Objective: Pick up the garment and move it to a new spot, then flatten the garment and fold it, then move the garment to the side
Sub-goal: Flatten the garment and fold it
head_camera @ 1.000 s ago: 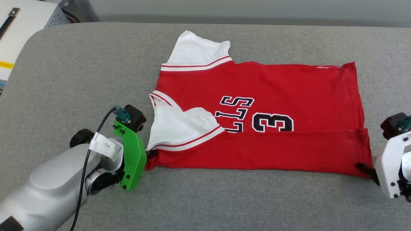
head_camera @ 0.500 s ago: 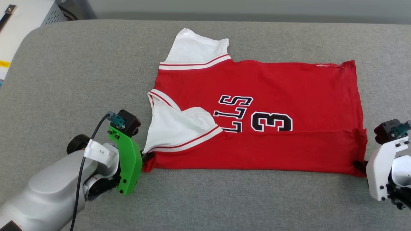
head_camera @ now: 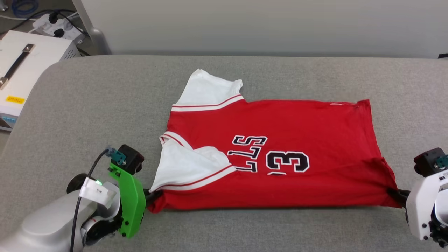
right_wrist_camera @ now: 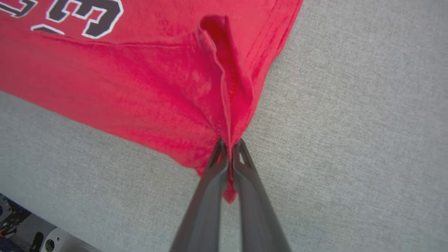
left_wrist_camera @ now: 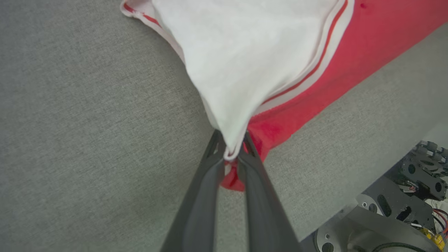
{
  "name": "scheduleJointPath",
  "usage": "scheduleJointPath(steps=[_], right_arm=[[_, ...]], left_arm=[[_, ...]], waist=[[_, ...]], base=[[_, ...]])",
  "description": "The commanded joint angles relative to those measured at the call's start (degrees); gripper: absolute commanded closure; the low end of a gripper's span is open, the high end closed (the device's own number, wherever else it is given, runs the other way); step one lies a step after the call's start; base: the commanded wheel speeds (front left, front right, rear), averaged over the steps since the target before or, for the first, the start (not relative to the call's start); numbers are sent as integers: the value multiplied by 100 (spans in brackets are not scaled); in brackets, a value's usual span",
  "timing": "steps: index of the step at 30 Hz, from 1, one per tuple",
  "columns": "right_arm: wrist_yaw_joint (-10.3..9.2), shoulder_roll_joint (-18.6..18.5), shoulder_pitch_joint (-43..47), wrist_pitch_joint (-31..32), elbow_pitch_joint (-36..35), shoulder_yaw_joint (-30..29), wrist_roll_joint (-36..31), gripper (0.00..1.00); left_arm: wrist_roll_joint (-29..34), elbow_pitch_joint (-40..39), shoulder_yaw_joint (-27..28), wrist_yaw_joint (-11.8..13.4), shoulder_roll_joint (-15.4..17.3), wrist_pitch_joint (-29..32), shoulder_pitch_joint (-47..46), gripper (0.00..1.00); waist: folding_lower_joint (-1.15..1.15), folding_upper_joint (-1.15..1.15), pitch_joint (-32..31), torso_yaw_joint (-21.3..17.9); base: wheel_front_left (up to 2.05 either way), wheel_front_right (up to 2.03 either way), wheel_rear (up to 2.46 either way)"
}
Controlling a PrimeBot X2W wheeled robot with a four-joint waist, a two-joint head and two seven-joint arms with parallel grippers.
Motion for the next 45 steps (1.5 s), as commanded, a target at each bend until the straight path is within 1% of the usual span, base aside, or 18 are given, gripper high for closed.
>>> scheduleJointPath(steps=[1,7,11,13,18,25,26,27,28,33,34,37,41,43,45], right_arm=[[-3,-64,188,-24,-105,-102,29,100],[-3,-173,874,48,-554,-588,-55,100],[-3,-139,1233,136,-746,-891,-135,100],[-3,-86,1341,188,-780,-957,-320,100],[-3,152,1264,185,-547,-927,-461,100],[-3,521,1014,-161,121,-701,-624,100],[-3,562,999,-235,184,-698,-618,100],[-3,597,987,-331,249,-699,-626,59],[-3,604,980,-414,284,-702,-672,0],[-3,705,997,-996,204,-880,-917,0],[-3,769,1013,-1263,103,-1053,-1047,0],[-3,913,1033,-1595,-134,-1354,-1338,0],[-3,1287,1061,-2034,-625,-1833,-1834,0],[-3,1541,1053,-2257,-904,-2059,-2099,0],[-3,1825,1036,-2465,-1213,-2283,-2395,0]], left_arm=[[-62,-82,-9,2,112,-12,144,100],[-49,-512,-36,125,323,31,435,100],[-24,-633,-45,248,363,17,573,100],[28,-625,-51,321,346,12,621,100],[116,-415,-58,362,216,5,615,100],[245,90,-75,269,-22,5,637,100],[260,140,-77,255,-32,9,645,96],[280,186,-80,239,-33,23,656,10],[315,209,-80,231,-31,1,650,0],[441,163,-18,242,106,-208,572,0],[461,26,44,277,222,-254,507,0],[437,-279,250,374,440,-363,329,0],[491,-706,534,515,709,-487,-7,0],[576,-805,712,636,764,-644,-217,0],[693,-802,894,771,738,-832,-463,0]], waist=[[0,0,-169,-1],[0,0,-242,20],[0,0,-181,4],[0,0,-57,-18],[0,0,182,-41],[0,0,309,-43],[0,0,287,-39],[0,0,259,-35],[0,0,226,-24],[0,0,-9,-7],[0,0,-92,-19],[0,0,-181,-46],[0,0,-206,-112],[0,0,-166,-164],[0,0,-86,-228]], base=[[0,0,0],[0,0,0],[0,0,0],[0,0,0],[0,0,0],[0,0,0],[0,0,0],[0,0,0],[0,0,0],[0,0,0],[0,0,0],[0,0,0],[0,0,0],[0,0,0],[0,0,0]])
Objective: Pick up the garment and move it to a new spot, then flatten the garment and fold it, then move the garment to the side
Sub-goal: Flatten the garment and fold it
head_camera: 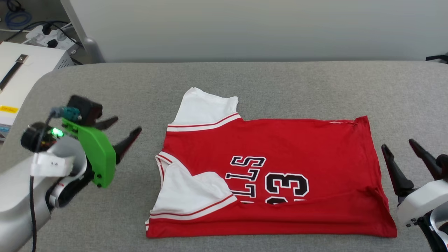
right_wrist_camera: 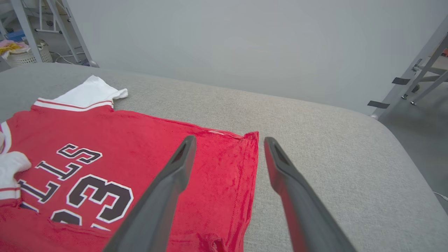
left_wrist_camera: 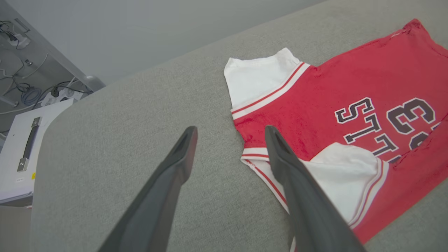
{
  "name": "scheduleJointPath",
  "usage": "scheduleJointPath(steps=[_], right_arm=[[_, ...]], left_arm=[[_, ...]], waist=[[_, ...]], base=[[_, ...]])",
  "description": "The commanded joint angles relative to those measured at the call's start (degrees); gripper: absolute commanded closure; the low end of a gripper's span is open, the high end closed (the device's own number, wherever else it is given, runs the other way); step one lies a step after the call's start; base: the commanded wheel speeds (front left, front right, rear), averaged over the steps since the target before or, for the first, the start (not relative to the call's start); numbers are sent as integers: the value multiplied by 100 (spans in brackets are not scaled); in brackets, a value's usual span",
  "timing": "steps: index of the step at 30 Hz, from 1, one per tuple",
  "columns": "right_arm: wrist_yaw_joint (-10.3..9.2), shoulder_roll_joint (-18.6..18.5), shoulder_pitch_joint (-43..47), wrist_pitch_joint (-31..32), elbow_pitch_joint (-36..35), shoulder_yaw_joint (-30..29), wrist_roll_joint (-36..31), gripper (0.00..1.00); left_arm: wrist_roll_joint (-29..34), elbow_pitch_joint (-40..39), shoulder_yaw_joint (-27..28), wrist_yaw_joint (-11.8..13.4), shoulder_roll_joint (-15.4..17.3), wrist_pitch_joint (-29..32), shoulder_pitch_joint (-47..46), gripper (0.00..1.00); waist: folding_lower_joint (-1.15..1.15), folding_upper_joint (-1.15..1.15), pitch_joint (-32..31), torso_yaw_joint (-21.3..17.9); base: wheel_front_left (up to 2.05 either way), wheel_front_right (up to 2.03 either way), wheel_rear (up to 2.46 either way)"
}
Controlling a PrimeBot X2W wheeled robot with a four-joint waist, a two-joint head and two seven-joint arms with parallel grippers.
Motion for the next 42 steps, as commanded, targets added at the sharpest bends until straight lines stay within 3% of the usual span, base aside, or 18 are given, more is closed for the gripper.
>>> scheduleJointPath(steps=[1,5,9,18,26,35,36,37,42], right_arm=[[-5,188,-23,-170,-184,-153,-197,0],[-5,680,-101,-507,-746,-354,-614,0],[-5,928,-225,-712,-1146,-346,-852,0],[-5,1174,-676,-855,-1636,-76,-1033,0],[-5,1143,-1182,-909,-1637,178,-1048,0],[-5,1151,-1536,-1096,-1435,338,-1063,0],[-5,1110,-1607,-1159,-1315,300,-1082,0],[-5,1101,-1615,-1165,-1300,277,-1081,0],[-5,819,-1818,-1072,-1216,2,-1077,0]], left_arm=[[69,35,121,81,-62,-111,-184,0],[253,325,333,130,-313,-339,-675,0],[340,757,418,-10,-649,-241,-1253,0],[55,2060,326,-536,-1338,1207,-2648,0],[-354,2637,16,-725,-1567,2736,-3427,0],[-142,2808,-598,-738,-1542,3190,-3704,0],[-225,2623,-810,-738,-1449,3385,-3528,82],[-245,2557,-838,-738,-1417,3404,-3491,100],[-11,2333,-926,-739,-1281,2994,-3446,100]], waist=[[0,0,114,-89],[0,0,385,-236],[0,0,818,-387],[0,0,1883,-732],[0,0,2632,-957],[0,0,3077,-1111],[0,0,3087,-1106],[0,0,3070,-1095],[0,0,2767,-944]], base=[[0,0,0],[0,0,0],[0,0,0],[0,0,0],[0,0,0],[0,0,0],[0,0,0],[0,0,0],[0,0,0]])
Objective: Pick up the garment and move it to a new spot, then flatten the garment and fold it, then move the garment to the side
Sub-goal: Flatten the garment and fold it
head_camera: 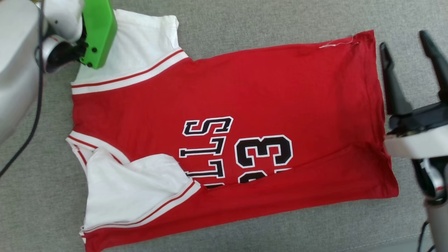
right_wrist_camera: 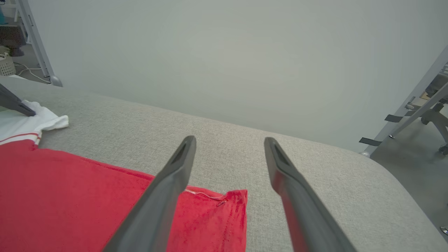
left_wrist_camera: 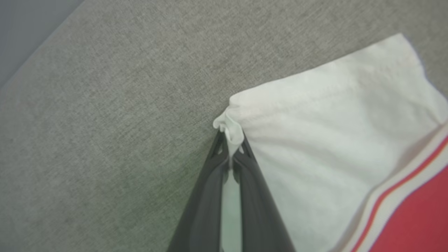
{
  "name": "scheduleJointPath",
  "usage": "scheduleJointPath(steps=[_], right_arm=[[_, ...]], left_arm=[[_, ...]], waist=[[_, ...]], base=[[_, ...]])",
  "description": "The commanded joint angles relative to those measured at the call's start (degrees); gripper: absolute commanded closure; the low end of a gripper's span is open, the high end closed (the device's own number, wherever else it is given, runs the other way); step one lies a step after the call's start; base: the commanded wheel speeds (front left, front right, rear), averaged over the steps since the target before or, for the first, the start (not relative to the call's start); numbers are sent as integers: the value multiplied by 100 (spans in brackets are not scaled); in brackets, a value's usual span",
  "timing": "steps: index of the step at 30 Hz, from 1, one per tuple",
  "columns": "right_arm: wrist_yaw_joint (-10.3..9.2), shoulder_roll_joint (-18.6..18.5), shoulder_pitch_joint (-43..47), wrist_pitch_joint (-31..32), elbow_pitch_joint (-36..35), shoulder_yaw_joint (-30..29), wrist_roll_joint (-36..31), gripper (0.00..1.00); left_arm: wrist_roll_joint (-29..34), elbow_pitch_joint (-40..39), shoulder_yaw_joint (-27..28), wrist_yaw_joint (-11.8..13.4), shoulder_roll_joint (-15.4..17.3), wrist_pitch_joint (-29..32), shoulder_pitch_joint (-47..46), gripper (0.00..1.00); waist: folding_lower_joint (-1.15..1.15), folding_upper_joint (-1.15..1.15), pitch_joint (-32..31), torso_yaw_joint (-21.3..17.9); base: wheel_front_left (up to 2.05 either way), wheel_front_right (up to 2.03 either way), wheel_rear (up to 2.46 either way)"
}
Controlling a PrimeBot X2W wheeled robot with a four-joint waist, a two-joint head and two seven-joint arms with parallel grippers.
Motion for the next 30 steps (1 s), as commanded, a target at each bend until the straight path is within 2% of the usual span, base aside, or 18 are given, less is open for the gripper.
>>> scheduleJointPath(steps=[1,2,5,11,14,17,21,26,30], right_arm=[[-4,-192,-228,92,24,-46,27,0],[-4,-595,-501,389,81,-82,264,0],[-4,-1194,-762,1152,240,124,691,0],[-4,-2409,-1215,3161,551,866,1926,0],[-4,-2861,-1495,4023,753,1231,2437,0],[-4,-3037,-1768,4748,1096,1552,2807,0],[-4,-3026,-2150,5243,1548,1918,2942,0],[-4,-2914,-2498,5319,2137,2365,2768,0],[-4,-2764,-2454,5247,2553,2775,2871,0]], left_arm=[[105,13,-128,-16,4,-93,292,100],[202,-64,-139,-16,-33,-454,285,100],[321,-171,-150,-16,-100,-811,317,100],[547,-511,-165,-16,-220,-1172,436,100],[641,-638,-169,-16,-272,-1290,451,100],[754,-728,-170,-16,-311,-1400,406,100],[844,-810,-171,-16,-369,-1496,316,100],[935,-878,-172,-16,-417,-1611,161,100],[983,-881,-172,-16,-442,-1705,115,100]], waist=[[0,0,-217,139],[0,0,-405,242],[0,0,-610,373],[0,0,-803,624],[0,0,-785,733],[0,0,-719,826],[0,0,-582,942],[0,0,-353,1076],[0,0,-223,1158]], base=[[0,0,0],[0,0,0],[0,0,0],[0,0,0],[0,0,0],[0,0,0],[0,0,0],[0,0,0],[0,0,0]])
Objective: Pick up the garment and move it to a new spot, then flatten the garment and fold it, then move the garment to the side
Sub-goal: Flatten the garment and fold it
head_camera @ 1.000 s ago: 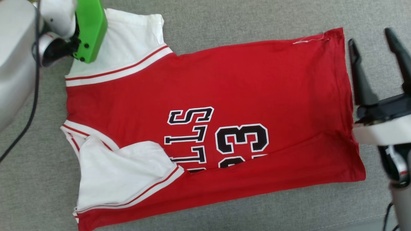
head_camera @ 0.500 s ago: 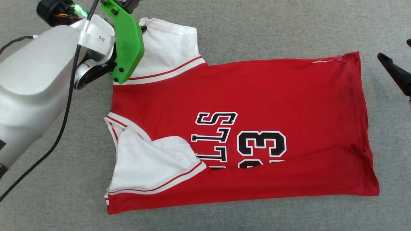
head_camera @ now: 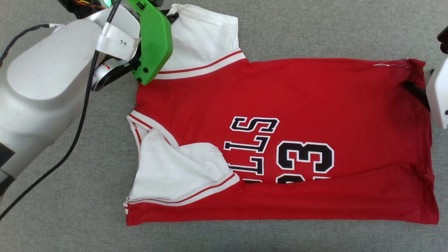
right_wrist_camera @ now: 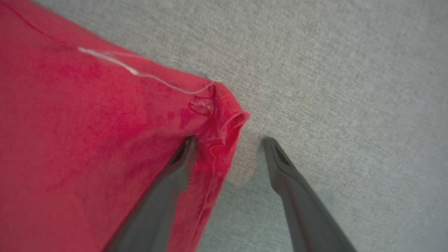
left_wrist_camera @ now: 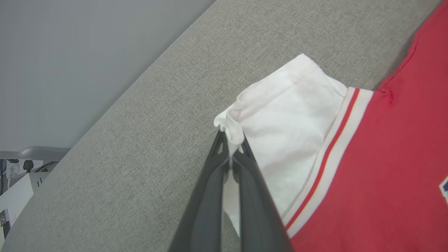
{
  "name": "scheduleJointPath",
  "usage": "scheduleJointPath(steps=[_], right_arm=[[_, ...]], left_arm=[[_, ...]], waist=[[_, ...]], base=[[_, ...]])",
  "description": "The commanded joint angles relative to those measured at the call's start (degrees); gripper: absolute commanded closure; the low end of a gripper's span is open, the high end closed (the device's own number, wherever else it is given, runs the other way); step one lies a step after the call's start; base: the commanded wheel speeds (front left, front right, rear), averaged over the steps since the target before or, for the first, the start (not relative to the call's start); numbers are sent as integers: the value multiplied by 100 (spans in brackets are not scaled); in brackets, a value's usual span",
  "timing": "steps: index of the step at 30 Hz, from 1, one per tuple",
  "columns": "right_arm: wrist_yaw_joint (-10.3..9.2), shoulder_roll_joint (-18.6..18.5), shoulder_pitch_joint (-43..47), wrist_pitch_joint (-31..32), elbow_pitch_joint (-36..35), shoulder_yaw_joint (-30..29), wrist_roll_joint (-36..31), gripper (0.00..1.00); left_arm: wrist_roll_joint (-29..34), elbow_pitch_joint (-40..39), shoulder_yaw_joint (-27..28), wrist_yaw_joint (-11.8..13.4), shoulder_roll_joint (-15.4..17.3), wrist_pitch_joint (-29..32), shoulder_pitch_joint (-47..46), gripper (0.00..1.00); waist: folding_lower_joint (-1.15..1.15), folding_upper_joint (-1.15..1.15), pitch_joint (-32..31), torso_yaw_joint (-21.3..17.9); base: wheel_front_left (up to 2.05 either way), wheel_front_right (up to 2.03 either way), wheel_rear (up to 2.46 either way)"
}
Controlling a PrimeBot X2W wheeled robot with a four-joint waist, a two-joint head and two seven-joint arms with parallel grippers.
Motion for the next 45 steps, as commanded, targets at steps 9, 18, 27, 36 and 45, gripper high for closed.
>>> scheduleJointPath(steps=[9,18,27,36,45], right_arm=[[5,100,245,-295,507,710,461,91],[5,82,20,-1751,717,567,339,100],[5,-56,672,-2657,685,556,468,100],[5,-142,1579,-3050,461,443,475,100],[5,-196,2806,-3136,123,75,601,100]], left_arm=[[87,78,7,-15,56,-62,37,100],[57,233,7,-15,188,-463,354,100],[-162,122,14,-12,298,-847,1032,100],[-236,-615,11,302,701,-1092,2093,100],[-296,-1504,8,850,1063,-1174,3635,100]], waist=[[0,0,75,47],[0,0,-514,-33],[0,0,-1345,87],[0,0,-1964,180],[0,0,-2338,318]], base=[[0,0,0],[0,0,0],[0,0,0],[0,0,0],[0,0,0]])
